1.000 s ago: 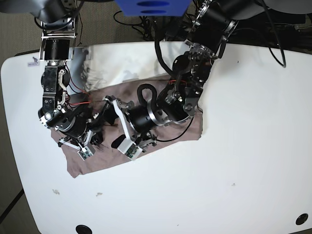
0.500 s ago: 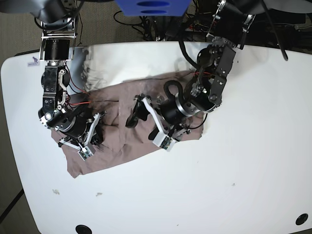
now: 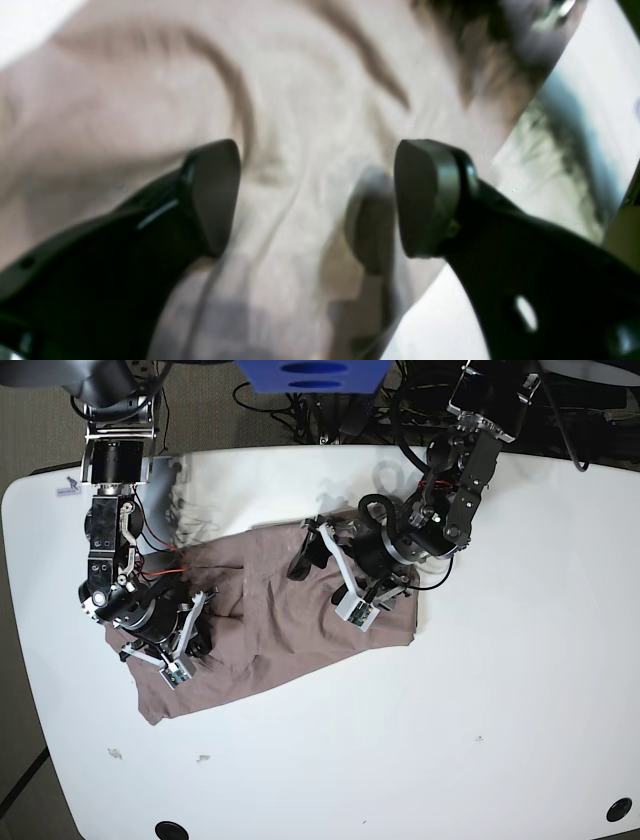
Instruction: Fold the T-shirt properly
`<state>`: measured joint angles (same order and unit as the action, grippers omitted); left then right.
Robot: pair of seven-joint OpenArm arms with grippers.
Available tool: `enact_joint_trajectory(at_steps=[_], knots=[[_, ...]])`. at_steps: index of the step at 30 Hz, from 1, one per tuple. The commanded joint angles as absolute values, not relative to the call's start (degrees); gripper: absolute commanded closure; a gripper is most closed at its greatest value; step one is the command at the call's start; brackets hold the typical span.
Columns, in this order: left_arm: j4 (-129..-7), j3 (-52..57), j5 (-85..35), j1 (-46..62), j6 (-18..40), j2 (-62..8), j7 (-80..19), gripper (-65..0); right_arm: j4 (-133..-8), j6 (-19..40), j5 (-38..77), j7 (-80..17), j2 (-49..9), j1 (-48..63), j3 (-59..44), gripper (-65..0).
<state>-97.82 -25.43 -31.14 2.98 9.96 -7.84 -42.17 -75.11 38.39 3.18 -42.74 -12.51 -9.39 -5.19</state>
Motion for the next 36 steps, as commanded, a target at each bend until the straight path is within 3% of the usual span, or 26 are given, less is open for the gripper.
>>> enact_joint_trajectory(at_steps=[1,3,5,7,19,22,30,36], knots=[[-98.7,-25.4,-31.1,2.6,10.1,-9.0,-40.9,-33.0,-73.6,40.0,-0.1,-51.1,-12.5,-7.9,-4.2,0.0],[-98.5,-25.5,-30.0,2.6,10.1,-9.5,-41.0,-23.6,-73.6,40.0,-0.1,-51.1,-12.5,-7.9,-4.2,0.0],[-97.3,-25.5,-28.0,2.6,10.1,-9.7,-41.2,-6.7,-73.6,40.0,-0.1,-51.1,-12.5,-7.9,-4.2,0.0],[-95.8,-25.5,-26.2,2.6,10.1,-9.7,-41.3,0.0,-73.7,40.0,-0.1,-51.1,-12.5,-7.9,-4.2,0.0],[-92.6,-25.6,-20.3,2.6,10.1,-9.3,-40.9,0.0,-73.8,40.0,0.0,-51.6,-12.5,-8.5,-4.5,-1.6],[-92.6,-25.6,-20.3,2.3,10.1,-9.3,-40.9,0.0,-74.5,40.0,0.0,-52.2,-12.5,-10.1,-5.1,-7.9],[-92.6,-25.5,-20.3,1.6,10.1,-9.3,-40.9,0.0,-81.9,40.0,0.0,-57.0,-12.5,-10.7,-12.0,-39.1],[-92.5,-25.4,-20.2,0.4,10.1,-9.7,-41.0,0.0,-86.8,40.0,0.0,-60.4,-12.5,-12.2,-16.5,-52.9]])
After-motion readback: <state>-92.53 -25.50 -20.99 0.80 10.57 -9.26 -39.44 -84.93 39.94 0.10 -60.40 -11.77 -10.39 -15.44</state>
